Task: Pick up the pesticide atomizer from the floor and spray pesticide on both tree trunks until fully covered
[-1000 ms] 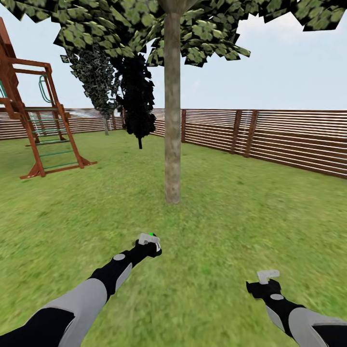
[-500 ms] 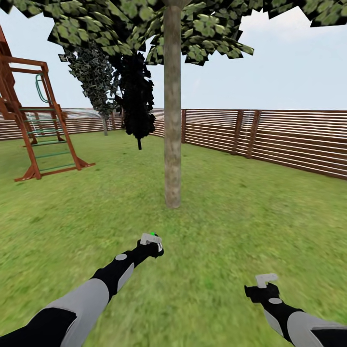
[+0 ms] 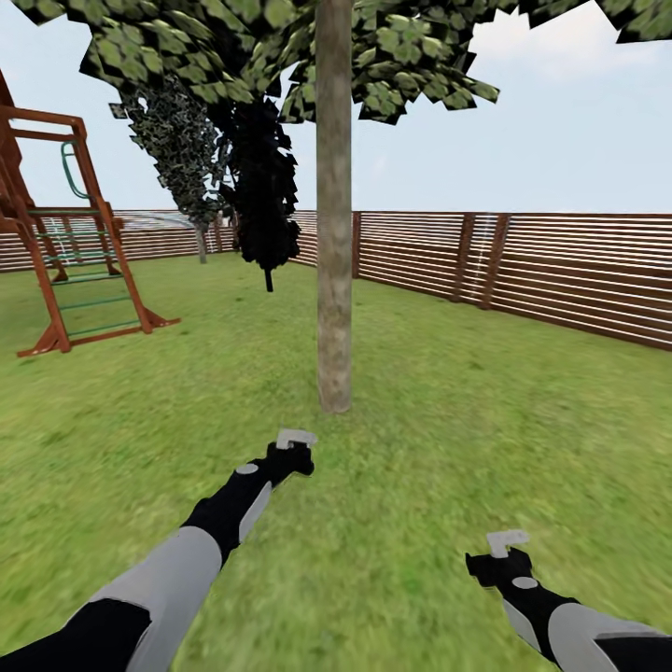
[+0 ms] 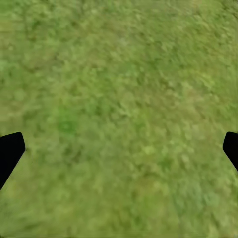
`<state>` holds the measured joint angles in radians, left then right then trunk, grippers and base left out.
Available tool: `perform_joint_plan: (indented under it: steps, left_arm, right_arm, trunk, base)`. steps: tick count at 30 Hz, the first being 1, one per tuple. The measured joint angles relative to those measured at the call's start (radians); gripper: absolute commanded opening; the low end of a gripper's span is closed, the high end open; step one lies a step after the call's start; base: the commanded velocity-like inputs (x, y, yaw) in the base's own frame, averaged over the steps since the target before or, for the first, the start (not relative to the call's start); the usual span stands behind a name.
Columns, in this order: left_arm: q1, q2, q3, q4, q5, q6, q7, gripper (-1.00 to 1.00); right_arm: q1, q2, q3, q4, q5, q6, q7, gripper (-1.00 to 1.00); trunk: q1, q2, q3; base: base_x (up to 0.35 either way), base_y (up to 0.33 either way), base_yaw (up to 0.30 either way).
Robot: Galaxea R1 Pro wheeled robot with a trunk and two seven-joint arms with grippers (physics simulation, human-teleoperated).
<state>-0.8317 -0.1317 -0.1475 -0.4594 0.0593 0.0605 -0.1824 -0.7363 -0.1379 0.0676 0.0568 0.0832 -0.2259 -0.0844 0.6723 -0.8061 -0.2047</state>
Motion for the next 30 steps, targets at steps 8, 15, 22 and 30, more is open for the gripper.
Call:
perform_joint_plan:
  steps: [8,15,22,30]
  left_arm:
    - [0.0,0.0,0.009,-0.071,-0.005,0.093,0.011,-1.0]
    - [0.0,-0.001,0.006,-0.073,-0.005,0.095,0.077,-1.0]
    - [0.0,-0.003,0.003,-0.073,-0.004,0.095,0.092,-1.0]
    - [0.0,-0.017,0.0,-0.054,-0.005,0.085,0.092,-1.0]
  right_arm:
    - [0.001,0.006,0.0,0.0,0.001,0.0,0.0,1.0]
    - [0.003,0.012,0.0,0.0,0.001,0.002,-0.001,1.0]
    - [0.008,0.022,0.0,0.0,0.001,0.002,-0.002,1.0]
    - [0.009,0.023,0.0,0.0,0.001,0.002,-0.002,1.0]
  trunk:
    - [0.0,0.0,0.0]
    - [0.0,0.0,0.0]
    - [0.0,0.0,0.0]
    - [0.0,0.0,0.0]
  base:
    - [0.35,0.0,0.0]
    - [0.35,0.0,0.0]
    - [0.35,0.0,0.0]
    - [0.35,0.0,0.0]
